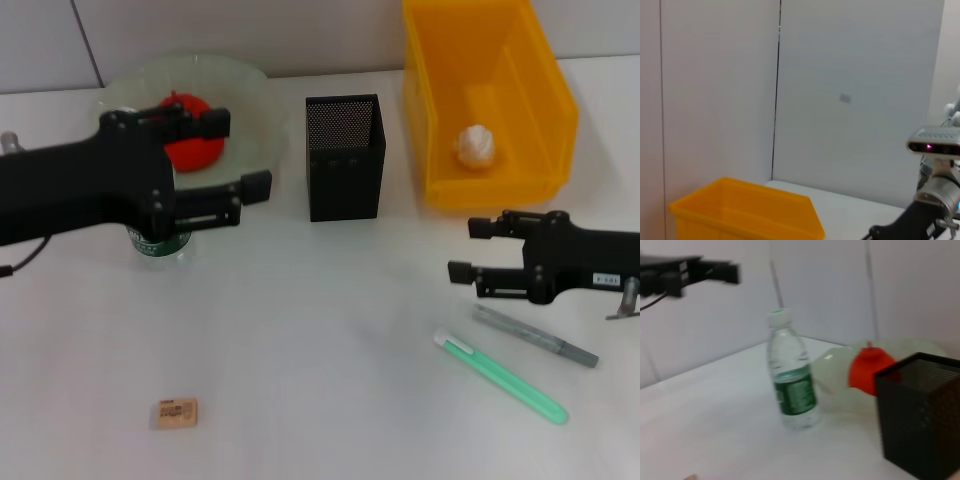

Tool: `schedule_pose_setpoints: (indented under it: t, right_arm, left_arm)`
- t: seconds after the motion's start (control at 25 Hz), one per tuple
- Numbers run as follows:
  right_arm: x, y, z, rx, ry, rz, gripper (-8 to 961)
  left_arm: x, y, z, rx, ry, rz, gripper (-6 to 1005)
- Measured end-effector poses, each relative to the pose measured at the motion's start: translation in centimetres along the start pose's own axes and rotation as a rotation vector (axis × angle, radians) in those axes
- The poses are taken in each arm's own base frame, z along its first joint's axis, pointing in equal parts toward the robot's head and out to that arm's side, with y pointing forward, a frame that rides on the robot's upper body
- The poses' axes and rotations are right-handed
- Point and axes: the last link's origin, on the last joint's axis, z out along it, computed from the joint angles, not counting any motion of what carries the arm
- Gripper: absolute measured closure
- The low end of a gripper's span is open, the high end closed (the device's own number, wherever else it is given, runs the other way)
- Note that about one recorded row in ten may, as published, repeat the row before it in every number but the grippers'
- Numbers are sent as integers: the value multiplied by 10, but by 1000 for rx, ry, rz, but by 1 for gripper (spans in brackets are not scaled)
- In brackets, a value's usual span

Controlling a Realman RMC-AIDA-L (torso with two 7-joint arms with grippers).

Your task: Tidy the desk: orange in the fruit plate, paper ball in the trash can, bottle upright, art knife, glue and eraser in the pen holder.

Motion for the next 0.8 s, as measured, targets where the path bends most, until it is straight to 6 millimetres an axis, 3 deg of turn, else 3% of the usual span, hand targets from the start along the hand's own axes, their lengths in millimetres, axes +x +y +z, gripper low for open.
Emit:
schedule_pose_setpoints:
  t: [0.8]
  right_arm:
    - [-16,-7,1,10,84,83,212]
  left_arm:
    - [-35,2,11,-64,-11,5,213]
